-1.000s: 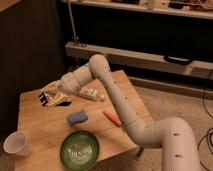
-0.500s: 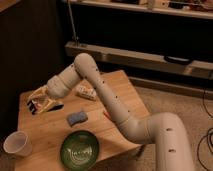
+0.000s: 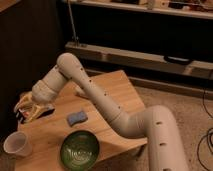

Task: Place the eraser in the ceramic cup

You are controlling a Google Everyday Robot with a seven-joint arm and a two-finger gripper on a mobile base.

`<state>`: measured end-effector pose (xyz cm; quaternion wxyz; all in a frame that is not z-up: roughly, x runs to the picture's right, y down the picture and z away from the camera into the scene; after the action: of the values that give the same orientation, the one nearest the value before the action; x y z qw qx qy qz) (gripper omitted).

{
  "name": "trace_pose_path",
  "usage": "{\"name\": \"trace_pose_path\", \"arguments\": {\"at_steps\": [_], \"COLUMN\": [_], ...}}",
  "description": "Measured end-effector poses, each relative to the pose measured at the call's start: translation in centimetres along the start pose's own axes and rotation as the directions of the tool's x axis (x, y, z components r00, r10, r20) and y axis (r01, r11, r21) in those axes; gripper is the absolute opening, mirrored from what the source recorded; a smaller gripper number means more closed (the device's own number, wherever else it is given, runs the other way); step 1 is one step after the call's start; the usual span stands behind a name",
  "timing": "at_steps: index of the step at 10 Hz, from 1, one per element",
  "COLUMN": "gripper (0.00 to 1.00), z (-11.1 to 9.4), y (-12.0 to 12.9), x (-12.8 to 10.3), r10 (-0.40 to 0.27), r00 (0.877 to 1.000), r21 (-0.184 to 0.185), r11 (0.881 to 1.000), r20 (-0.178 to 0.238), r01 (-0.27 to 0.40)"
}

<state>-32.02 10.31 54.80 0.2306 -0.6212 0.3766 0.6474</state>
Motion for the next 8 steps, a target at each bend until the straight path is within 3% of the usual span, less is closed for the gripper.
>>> {"name": "trace_pose_path", "arguments": {"at_steps": [2, 6, 8], "gripper": [0.0, 0.0, 0.0], "z": [1.2, 2.1, 2.6], "y": [-0.1, -0.1, 0.3], "x": [1.5, 2.4, 1.8], "r10": [-0.017, -0.02, 0.001], "r00": [0.999, 0.996, 0.996], "r21": [0.069, 0.128, 0.146], "r11": [0.997, 0.991, 0.989], "r20": [-0.047, -0.082, -0.091], "r01": [0.02, 0.03, 0.012]}}
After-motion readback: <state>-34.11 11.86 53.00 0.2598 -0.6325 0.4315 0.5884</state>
